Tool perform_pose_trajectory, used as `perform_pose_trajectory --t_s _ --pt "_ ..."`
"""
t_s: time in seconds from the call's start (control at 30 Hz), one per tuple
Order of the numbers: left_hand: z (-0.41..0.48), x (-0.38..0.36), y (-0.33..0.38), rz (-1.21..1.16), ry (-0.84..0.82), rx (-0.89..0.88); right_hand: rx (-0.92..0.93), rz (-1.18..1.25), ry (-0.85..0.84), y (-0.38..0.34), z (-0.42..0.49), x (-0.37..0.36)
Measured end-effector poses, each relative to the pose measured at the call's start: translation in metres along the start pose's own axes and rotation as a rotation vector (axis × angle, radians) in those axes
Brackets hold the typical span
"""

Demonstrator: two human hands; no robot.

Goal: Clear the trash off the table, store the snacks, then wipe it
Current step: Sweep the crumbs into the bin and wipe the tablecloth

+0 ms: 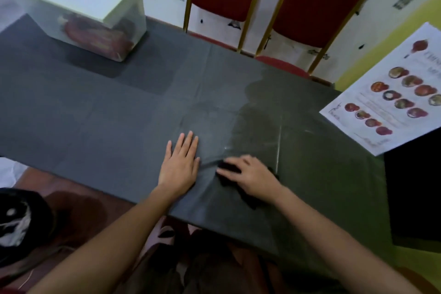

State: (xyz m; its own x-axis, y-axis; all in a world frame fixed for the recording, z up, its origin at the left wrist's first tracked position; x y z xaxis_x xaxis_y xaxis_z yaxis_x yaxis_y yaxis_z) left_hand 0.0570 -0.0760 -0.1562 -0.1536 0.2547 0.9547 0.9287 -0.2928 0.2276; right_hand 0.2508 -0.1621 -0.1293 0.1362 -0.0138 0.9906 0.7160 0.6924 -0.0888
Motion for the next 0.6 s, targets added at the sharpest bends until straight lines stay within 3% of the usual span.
perform_pose_trajectory --t_s 0.2,0.3,0.37,0.5,0.6 --pt "0.041 -0.001 0.017 0.017 0.015 0.061 -0.278 0.003 -0.003 0.127 0.041 0.007" --pt "0.061 0.001 0.023 -0.009 0.029 0.081 -0.408 0.032 -0.007 0.153 0.051 0.007" --pt "0.073 0.004 0.027 -0.005 0.024 0.087 -0.36 0.061 0.042 0.141 0.049 0.008" --pt "0.093 0.005 0.027 -0.003 0.018 0.105 0.007 0.152 -0.006 0.076 0.016 0.0" --pt "0.113 0.009 0.032 0.001 0.025 0.101 0.038 0.139 -0.043 0.107 0.014 0.005"
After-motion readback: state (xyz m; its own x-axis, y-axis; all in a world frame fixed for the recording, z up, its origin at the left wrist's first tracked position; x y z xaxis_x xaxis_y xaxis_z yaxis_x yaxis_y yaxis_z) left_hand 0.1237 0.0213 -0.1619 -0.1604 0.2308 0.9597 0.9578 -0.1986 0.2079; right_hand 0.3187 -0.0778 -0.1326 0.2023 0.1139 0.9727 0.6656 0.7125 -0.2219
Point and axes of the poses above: each hand's wrist, its own z-axis towards the middle knuckle, its own x-axis out of the back of the hand, y = z × x, the point moved 3 cm from there along z, towards the middle knuckle, and after that the axes turned 14 degrees about x, right-handed, at the moved point
